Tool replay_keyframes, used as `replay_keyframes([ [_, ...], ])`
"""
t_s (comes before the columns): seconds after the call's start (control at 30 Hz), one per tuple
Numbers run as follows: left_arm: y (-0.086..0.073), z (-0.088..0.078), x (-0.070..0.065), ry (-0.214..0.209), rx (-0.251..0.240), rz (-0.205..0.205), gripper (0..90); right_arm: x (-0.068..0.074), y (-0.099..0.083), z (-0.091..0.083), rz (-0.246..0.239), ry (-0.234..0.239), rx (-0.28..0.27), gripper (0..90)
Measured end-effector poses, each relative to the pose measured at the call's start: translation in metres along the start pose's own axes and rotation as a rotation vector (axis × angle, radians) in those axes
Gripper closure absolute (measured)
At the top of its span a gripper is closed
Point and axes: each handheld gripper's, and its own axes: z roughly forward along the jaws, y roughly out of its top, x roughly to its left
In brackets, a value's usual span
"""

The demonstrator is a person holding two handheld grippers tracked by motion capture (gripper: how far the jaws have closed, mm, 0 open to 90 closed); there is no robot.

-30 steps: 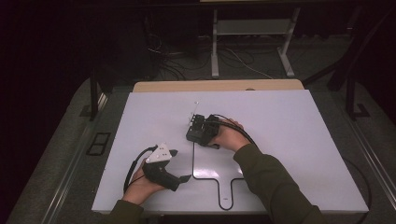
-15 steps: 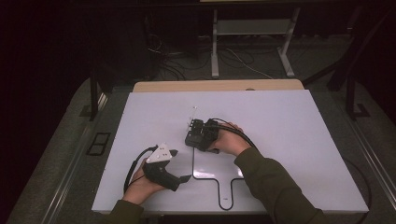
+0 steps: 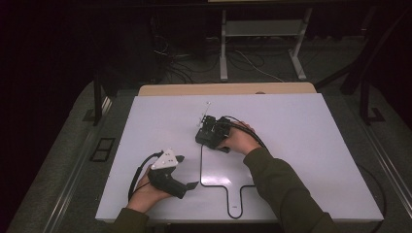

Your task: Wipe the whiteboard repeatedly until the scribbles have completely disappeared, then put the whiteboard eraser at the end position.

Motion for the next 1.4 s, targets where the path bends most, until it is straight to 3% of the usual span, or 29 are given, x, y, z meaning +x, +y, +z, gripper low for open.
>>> replay_keyframes([
  [0.13,0.0,0.0,0.0,0.0,-0.001,-0.001,0.0,-0.003,-0.004,-0.001,0.015,-0.003,-0.012,38.7],
  [0.23,-0.001,-0.001,0.001,0.002,0.0,-0.003,0.0,-0.007,-0.01,-0.005,0.063,0.061,-0.059,38.7],
  [0.53,-0.001,-0.001,0.002,0.004,0.001,-0.005,0.0,-0.016,-0.028,-0.02,0.108,0.104,-0.129,38.8],
  [0.73,-0.002,-0.002,0.002,0.009,0.001,-0.009,0.0,-0.022,-0.032,-0.03,0.124,0.099,-0.147,38.7],
  [0.9,-0.002,-0.002,0.002,0.009,0.0,-0.006,0.0,-0.033,-0.037,-0.036,0.162,0.093,-0.162,38.7],
  [1.17,-0.002,-0.003,0.002,0.009,-0.002,-0.01,0.0,-0.055,-0.041,-0.049,0.201,0.047,-0.176,38.7],
  [1.4,-0.004,-0.005,0.002,0.014,-0.007,-0.018,0.0,-0.074,-0.037,-0.048,0.235,0.022,-0.17,38.6],
])
